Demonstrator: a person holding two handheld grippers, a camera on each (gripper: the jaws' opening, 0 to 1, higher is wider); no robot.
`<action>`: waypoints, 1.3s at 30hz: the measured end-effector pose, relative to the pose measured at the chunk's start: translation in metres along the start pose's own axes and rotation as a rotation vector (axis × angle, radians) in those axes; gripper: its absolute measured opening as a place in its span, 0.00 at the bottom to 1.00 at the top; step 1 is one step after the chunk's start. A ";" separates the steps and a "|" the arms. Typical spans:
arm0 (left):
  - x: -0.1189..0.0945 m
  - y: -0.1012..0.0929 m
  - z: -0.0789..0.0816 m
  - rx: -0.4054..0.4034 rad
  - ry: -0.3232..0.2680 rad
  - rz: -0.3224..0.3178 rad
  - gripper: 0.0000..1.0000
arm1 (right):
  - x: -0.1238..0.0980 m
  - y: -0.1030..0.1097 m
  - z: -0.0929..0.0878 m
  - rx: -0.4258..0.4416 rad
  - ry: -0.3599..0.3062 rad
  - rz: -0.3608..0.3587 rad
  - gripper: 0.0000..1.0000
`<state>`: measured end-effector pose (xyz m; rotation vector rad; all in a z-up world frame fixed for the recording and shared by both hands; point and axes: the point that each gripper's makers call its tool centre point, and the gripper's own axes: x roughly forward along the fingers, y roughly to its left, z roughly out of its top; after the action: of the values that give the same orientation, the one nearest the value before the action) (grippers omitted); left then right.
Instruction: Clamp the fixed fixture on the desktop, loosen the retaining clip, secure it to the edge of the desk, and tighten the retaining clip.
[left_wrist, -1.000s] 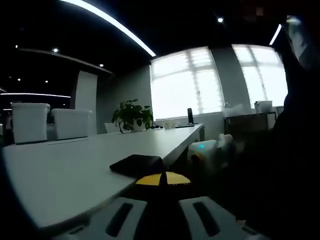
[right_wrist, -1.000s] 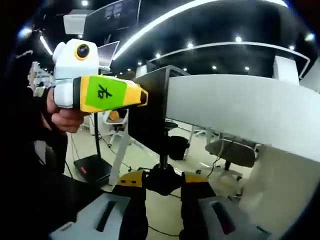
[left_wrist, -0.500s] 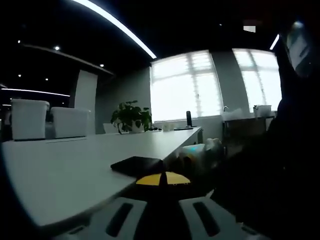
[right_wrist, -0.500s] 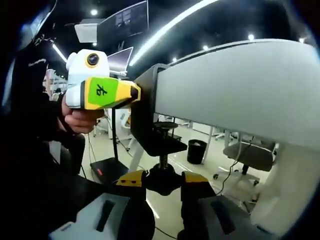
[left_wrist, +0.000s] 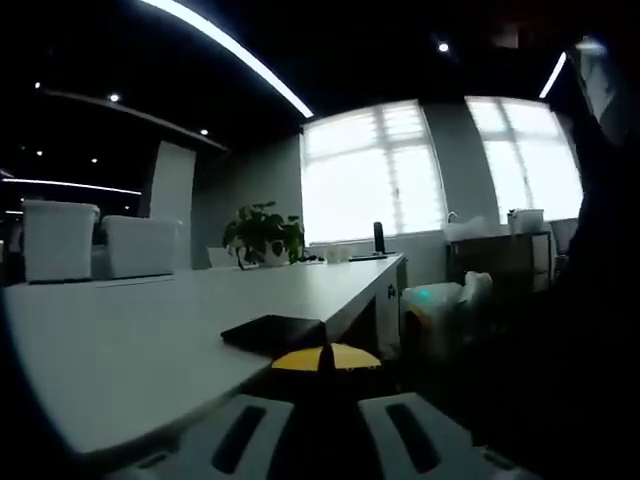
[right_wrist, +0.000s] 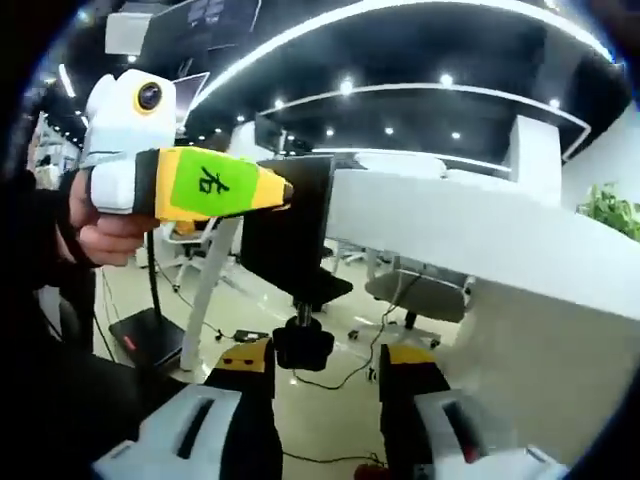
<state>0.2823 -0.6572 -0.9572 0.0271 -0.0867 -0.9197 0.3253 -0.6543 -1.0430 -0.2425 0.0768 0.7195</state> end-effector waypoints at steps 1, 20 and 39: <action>0.000 0.000 0.000 -0.005 0.000 0.000 0.01 | -0.002 -0.002 0.001 0.011 0.003 -0.027 0.43; -0.002 0.001 0.001 -0.020 0.000 -0.002 0.01 | 0.010 0.005 0.000 0.188 0.057 -0.365 0.36; 0.000 -0.001 0.001 0.018 0.007 -0.003 0.01 | 0.021 0.014 0.002 0.109 0.037 -0.044 0.22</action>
<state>0.2813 -0.6583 -0.9566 0.0474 -0.0880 -0.9213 0.3318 -0.6303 -1.0471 -0.1524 0.1452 0.6654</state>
